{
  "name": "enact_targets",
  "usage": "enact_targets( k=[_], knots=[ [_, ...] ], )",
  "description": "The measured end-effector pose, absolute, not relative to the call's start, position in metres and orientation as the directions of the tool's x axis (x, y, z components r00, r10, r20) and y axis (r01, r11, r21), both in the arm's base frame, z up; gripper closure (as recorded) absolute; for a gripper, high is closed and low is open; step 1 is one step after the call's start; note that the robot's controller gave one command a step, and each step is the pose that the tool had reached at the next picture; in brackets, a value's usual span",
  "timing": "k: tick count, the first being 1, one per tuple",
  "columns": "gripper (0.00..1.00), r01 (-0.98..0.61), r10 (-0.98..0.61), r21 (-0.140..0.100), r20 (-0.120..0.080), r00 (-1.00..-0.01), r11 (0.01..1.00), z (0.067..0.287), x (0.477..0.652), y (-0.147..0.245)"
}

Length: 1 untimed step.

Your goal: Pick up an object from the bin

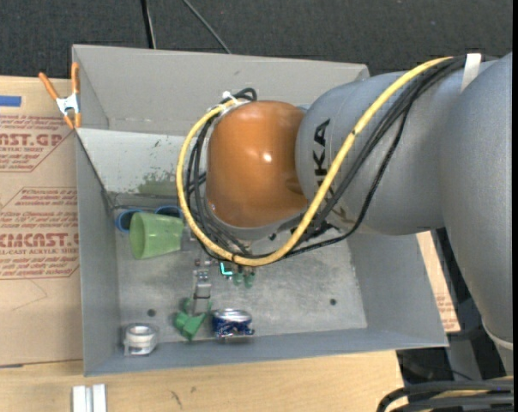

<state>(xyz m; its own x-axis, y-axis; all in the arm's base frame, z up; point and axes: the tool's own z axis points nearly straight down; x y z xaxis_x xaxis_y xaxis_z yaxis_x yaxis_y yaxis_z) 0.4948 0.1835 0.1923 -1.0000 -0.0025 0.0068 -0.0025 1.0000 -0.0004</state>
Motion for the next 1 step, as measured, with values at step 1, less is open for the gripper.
enact_targets(
  k=[1],
  knots=[
    [0.00,-0.311,-0.311,0.001,0.003,-0.950,0.950,0.0719,0.4944,0.1396]
  ],
)
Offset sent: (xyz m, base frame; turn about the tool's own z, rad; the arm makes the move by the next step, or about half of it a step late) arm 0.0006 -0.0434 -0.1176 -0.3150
